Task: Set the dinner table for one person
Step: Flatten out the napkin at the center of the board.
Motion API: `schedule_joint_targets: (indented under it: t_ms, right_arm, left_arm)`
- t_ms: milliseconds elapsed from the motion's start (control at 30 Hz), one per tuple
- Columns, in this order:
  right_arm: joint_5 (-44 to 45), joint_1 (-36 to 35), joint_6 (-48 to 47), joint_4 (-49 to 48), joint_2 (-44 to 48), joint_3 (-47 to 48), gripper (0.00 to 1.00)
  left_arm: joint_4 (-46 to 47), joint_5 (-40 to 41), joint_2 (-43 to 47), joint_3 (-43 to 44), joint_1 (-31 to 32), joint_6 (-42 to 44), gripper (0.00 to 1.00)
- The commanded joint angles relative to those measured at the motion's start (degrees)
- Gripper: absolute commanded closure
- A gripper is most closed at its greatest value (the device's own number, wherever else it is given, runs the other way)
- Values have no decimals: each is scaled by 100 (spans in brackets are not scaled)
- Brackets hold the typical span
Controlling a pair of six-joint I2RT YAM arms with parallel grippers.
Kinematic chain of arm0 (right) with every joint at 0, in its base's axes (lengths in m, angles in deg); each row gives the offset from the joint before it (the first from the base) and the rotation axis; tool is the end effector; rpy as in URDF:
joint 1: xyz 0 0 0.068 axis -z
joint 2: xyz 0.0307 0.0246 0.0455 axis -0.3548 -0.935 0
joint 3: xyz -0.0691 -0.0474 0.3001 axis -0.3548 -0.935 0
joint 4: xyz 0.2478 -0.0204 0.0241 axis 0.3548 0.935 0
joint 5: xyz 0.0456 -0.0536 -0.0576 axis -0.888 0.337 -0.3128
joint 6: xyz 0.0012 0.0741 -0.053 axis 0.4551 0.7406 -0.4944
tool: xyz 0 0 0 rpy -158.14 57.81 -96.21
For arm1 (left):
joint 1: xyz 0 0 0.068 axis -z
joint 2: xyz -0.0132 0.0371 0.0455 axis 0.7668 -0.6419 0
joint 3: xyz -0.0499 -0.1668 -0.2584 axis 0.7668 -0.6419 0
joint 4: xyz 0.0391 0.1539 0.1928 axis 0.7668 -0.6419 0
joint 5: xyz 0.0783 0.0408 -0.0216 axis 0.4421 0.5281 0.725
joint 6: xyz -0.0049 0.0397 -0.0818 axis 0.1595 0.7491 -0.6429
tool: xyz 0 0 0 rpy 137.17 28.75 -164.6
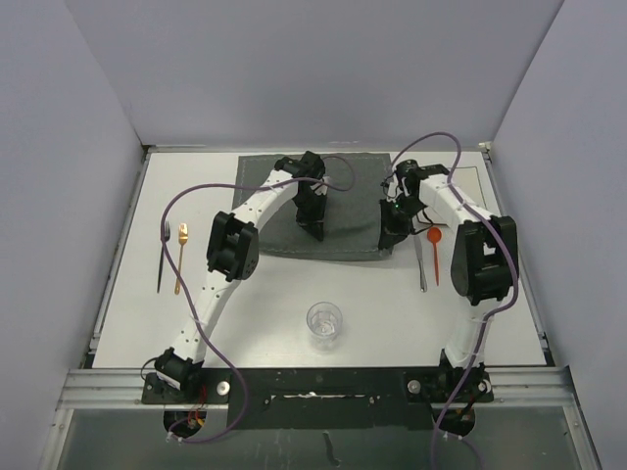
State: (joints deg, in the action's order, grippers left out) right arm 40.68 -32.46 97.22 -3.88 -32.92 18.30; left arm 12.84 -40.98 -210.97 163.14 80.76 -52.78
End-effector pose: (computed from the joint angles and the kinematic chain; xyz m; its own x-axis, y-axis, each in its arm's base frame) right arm 0.3867 0.1056 0.2041 -0.9978 0.0471 -0.0460 0.0294 0.9439 0.3290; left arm 0.4665 -0.3092 0.1285 -0.9778 0.1978 -0.0693 0.2092 0.8997 -0.3832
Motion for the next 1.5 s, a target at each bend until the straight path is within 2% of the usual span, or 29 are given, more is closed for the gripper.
schedule_joint_targets:
  t_ms: [0,233,333,567,600,667,767,900,1167,1300,1467]
  right_arm:
    - [155,-129,-223,530,717,-287,100]
    - [388,-239,-376,910,1276,-883,100]
    - [810,-290,-344,1136,1446,-1172,100]
    - [1539,-337,-3,1307,1262,-1514,97]
    - [1539,-335,26,1279,1172,-1519,95]
    - [1345,-335,32,1222,1079,-1499,82]
    - [774,-343,21,1113,1106,-1426,73]
    - [493,-348,27,1122,1252,-1153,65]
    - [167,-386,318,750,1481,-614,66]
    - [523,-416,534,701,995,-64,67]
    - [1089,-421,941,721,-80,1348,68]
  left_arm:
    - [-181,190,-302,143,-20,20,100]
    - [-205,199,-293,143,-35,-25,100]
    - [-210,213,-293,139,-46,-32,100]
    - [-207,189,-293,152,-47,-60,100]
    - [-207,189,-285,145,-42,-60,100]
    - [-206,195,-261,91,-38,-45,100]
    - [-177,196,-202,-35,-44,-21,100]
    - [-192,194,-154,-103,-64,18,100]
    - [-232,151,-61,-43,-68,70,100]
    - [-315,102,89,4,-35,89,100]
    - [-120,260,775,53,-100,49,100]
